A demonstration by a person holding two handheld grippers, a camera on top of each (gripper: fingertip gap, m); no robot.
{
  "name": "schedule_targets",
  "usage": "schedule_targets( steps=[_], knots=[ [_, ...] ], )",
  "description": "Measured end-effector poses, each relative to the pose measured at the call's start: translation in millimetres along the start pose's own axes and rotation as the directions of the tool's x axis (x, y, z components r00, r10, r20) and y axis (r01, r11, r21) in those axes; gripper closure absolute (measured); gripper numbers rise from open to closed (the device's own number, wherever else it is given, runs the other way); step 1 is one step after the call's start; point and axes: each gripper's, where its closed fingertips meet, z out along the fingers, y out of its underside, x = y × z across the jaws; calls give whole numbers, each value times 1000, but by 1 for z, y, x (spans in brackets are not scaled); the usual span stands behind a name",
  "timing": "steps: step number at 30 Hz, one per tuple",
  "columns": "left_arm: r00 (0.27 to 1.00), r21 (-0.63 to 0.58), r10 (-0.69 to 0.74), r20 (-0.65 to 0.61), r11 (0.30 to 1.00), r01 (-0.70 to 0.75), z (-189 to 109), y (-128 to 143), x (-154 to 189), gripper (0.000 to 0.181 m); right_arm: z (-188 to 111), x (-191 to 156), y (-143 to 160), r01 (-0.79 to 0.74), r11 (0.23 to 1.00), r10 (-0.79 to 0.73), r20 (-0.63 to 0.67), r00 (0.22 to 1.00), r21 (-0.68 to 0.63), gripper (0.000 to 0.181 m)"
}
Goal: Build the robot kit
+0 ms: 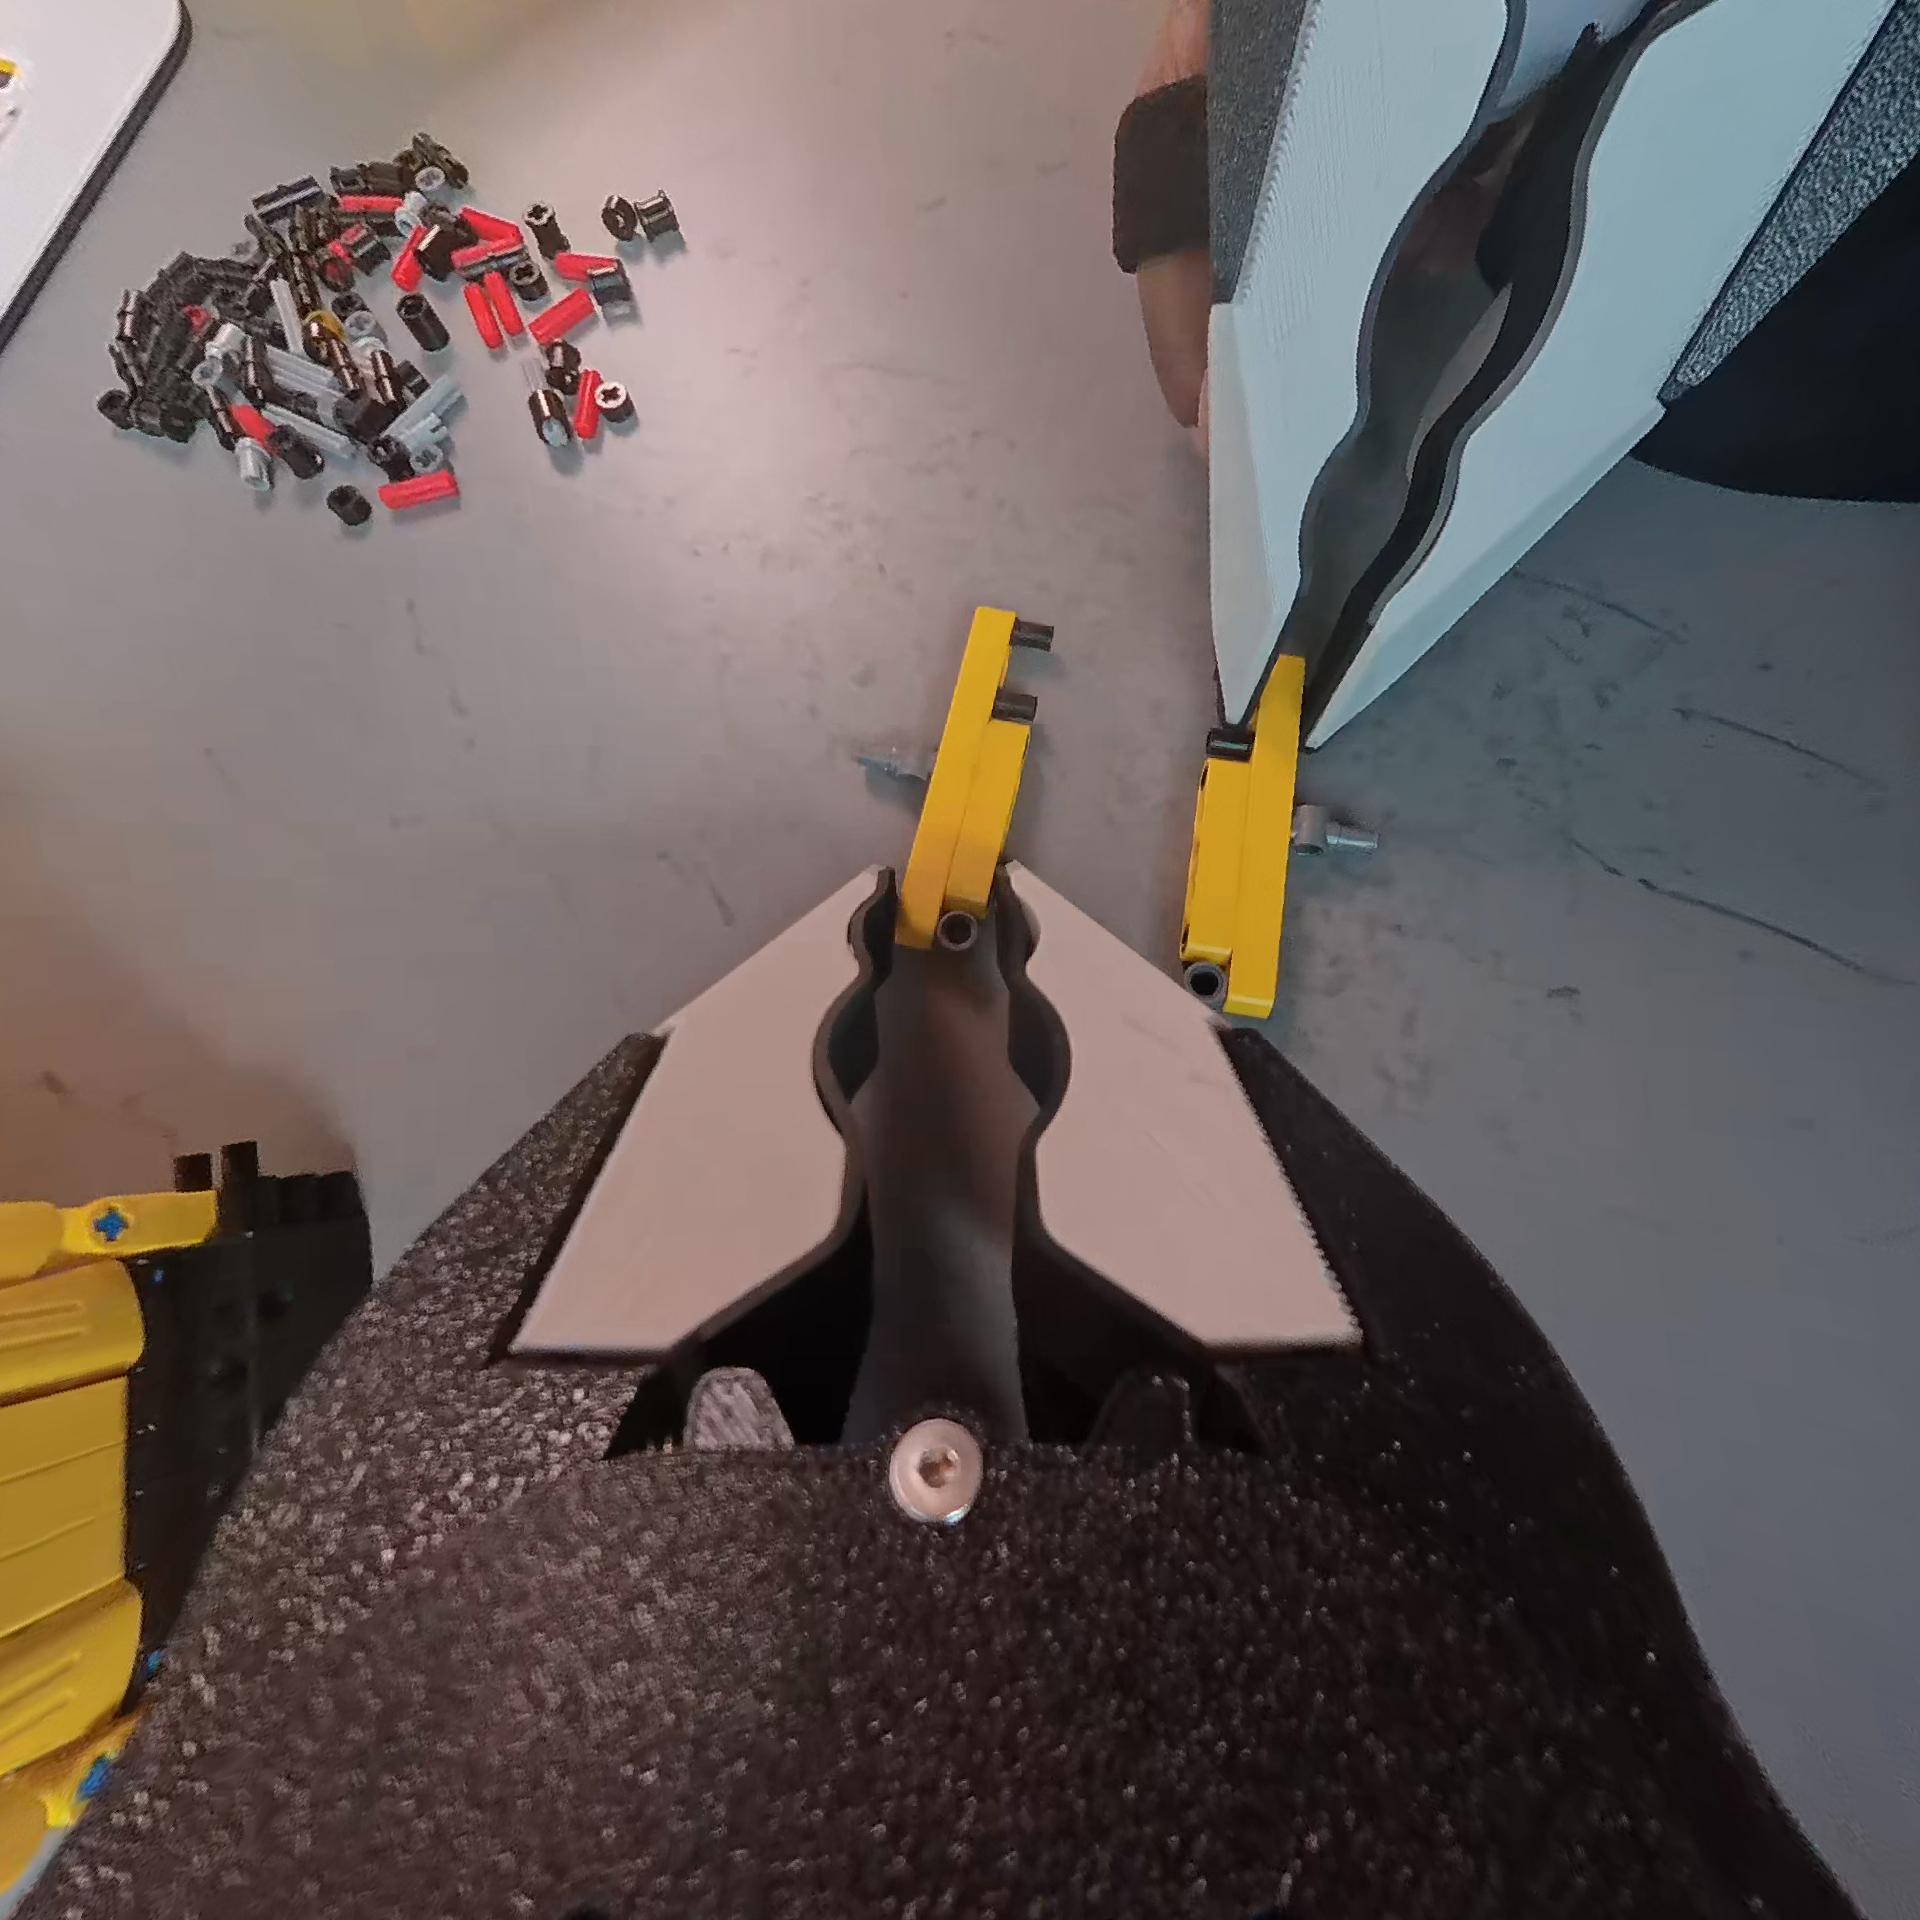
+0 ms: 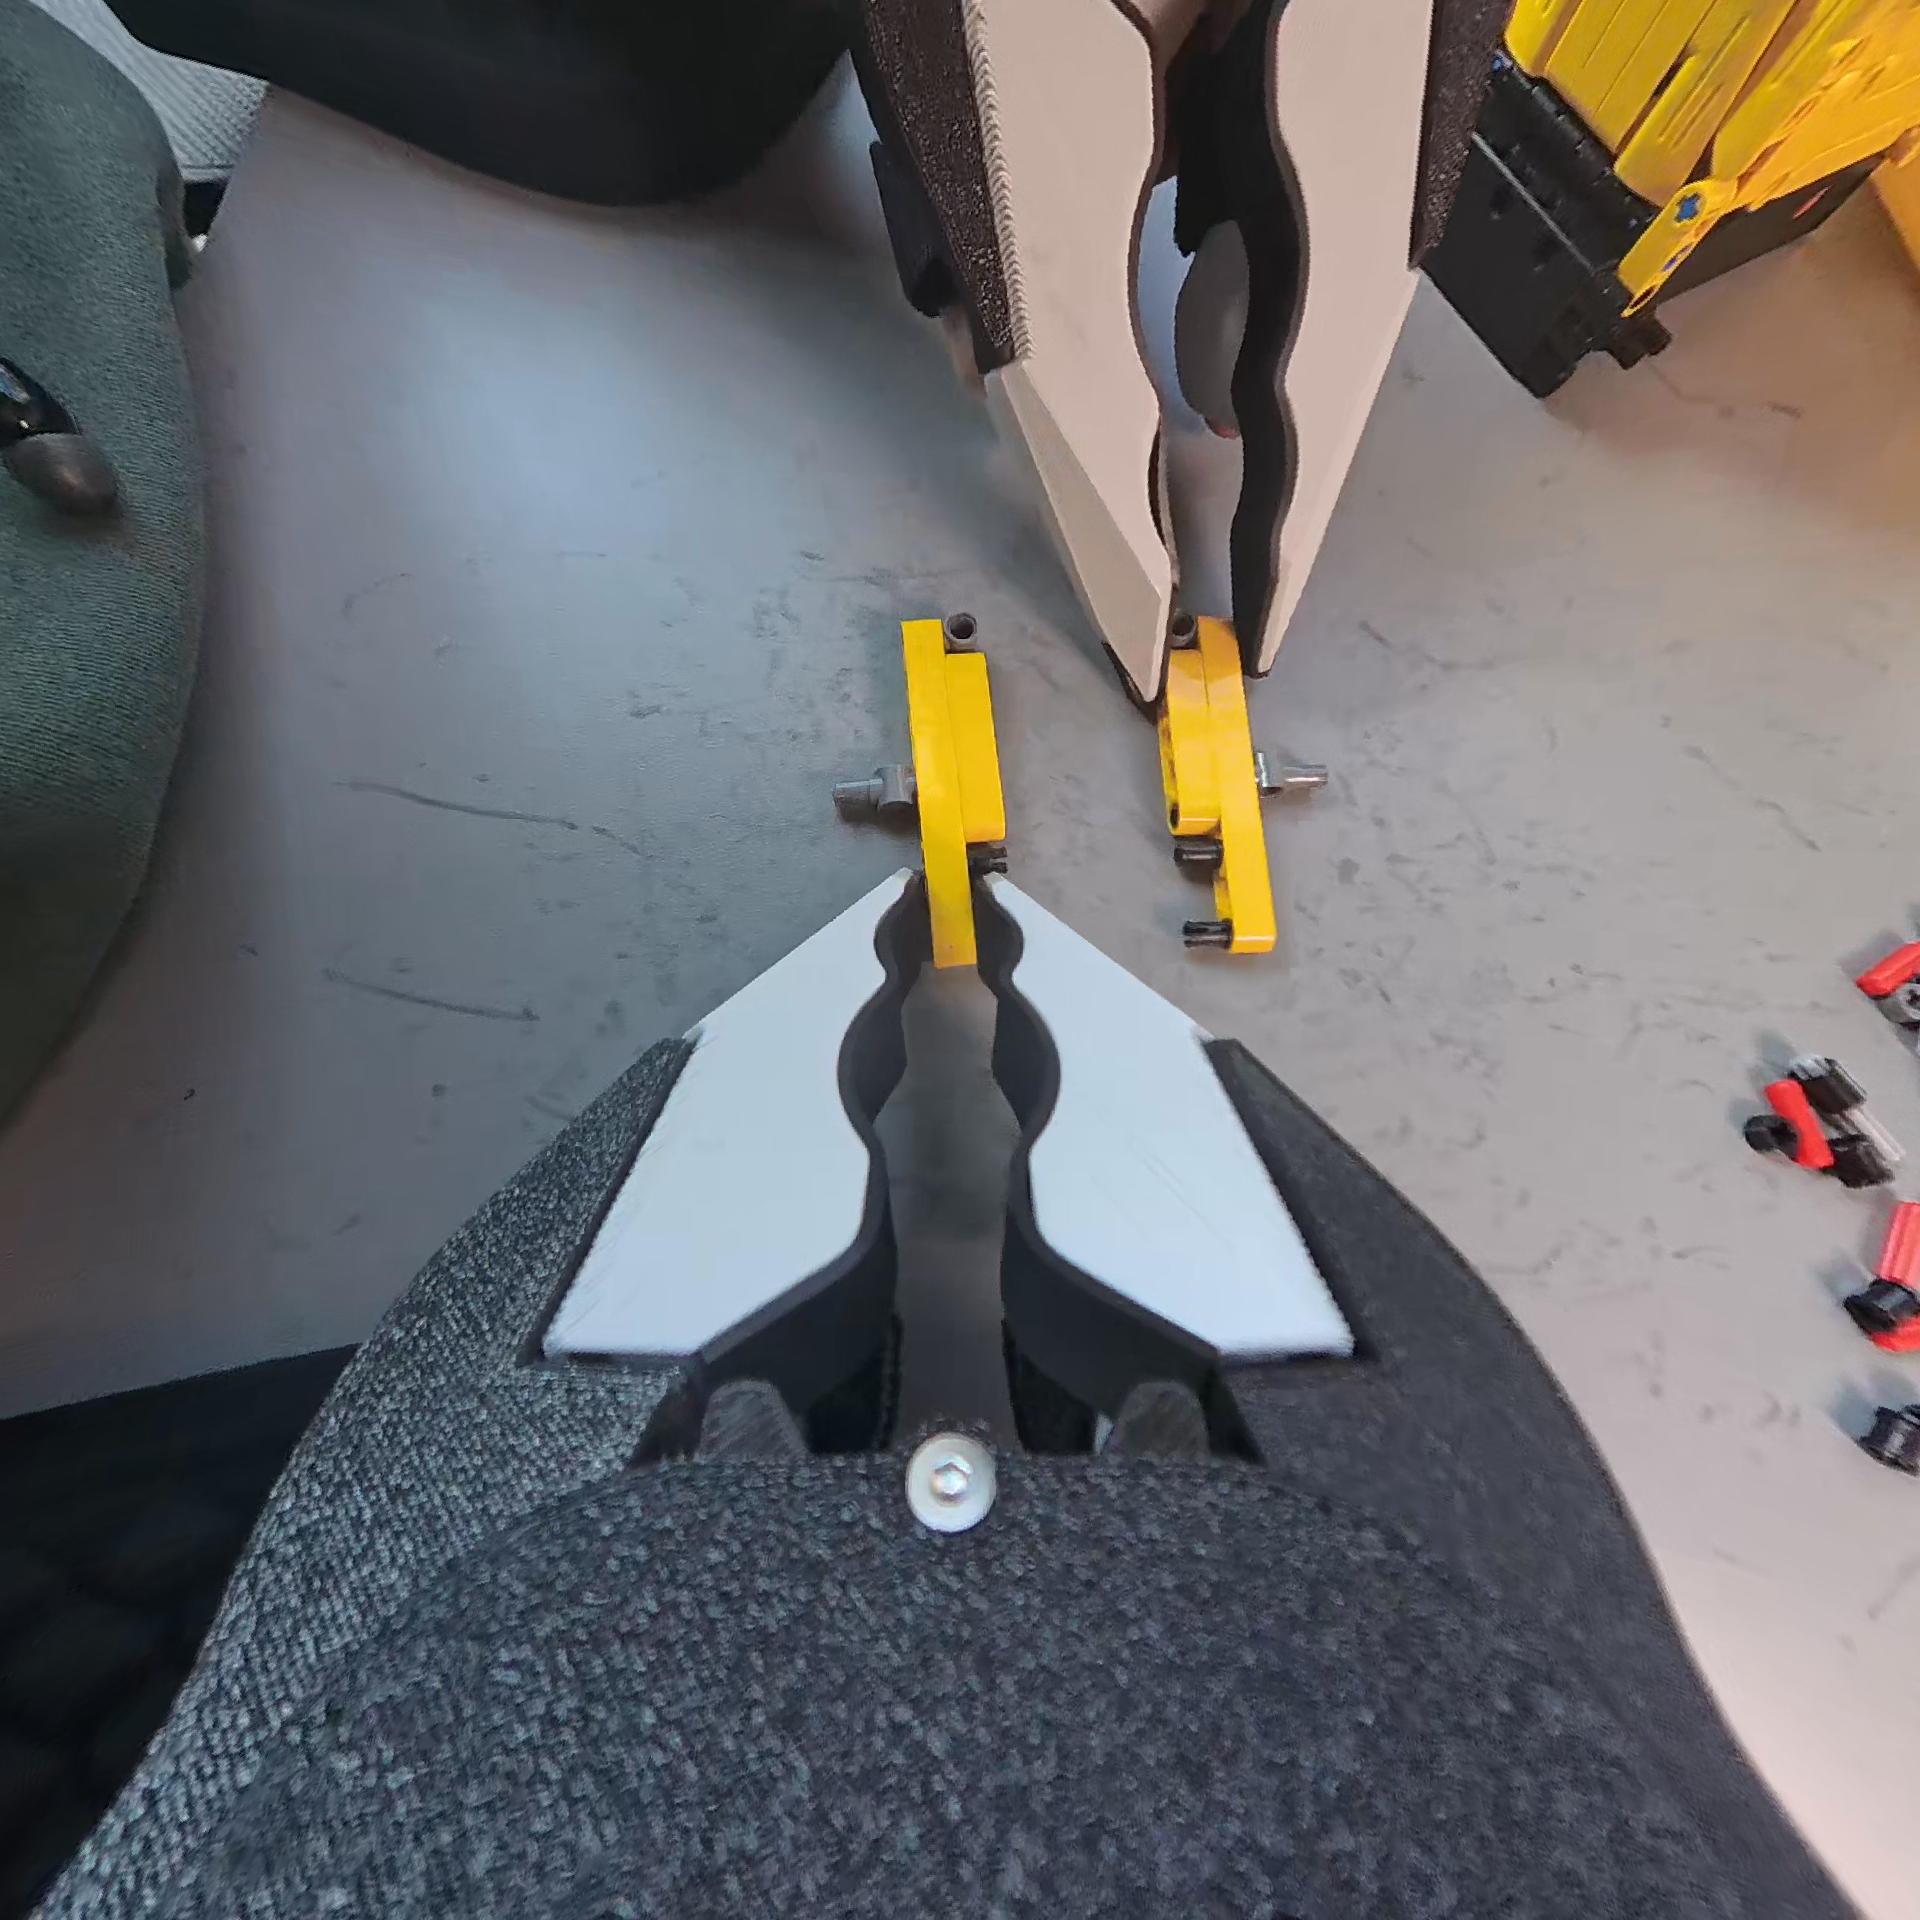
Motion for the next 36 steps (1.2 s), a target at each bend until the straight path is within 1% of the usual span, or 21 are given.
schedule_targets(
  steps=[8,17,18,20,23,24,26,29,32,36],
  knots=[
    [1000,0,6,22,1000,-6,3,-3,-1,164,0,0,0,12,1000,-12,-11,1000,-6,173],
    [1000,0,-7,-3,1000,7,3,-2,-1,164,-1,7,0,-16,1000,17,-47,999,21,159],
    [1000,-1,-6,-4,1000,6,3,-2,-1,164,-2,8,1,-21,999,22,-54,998,27,156],
    [1000,-1,-3,-2,1000,3,3,-2,0,164,-3,11,1,-25,999,28,-74,997,35,144],
    [1000,-1,-6,-2,1000,6,3,-2,0,164,-6,16,3,-63,997,67,-91,994,44,109],
    [1000,-1,-9,-4,1000,9,3,-2,0,164,-8,18,3,-70,996,76,-105,992,58,107],
    [1000,-1,-14,-5,1000,14,3,-2,0,164,-18,27,-5,-65,989,86,-157,984,133,113],
    [1000,-2,-22,6,1000,22,4,-3,-1,165,-36,39,-16,-96,964,145,-190,971,249,124],
    [999,-2,-43,21,999,43,6,-4,-3,165,-50,51,-17,-129,940,203,-213,956,317,132],
    [998,-3,-50,41,999,51,7,-5,-6,164,-64,60,-17,-130,917,233,-242,942,377,146]
  ],
)
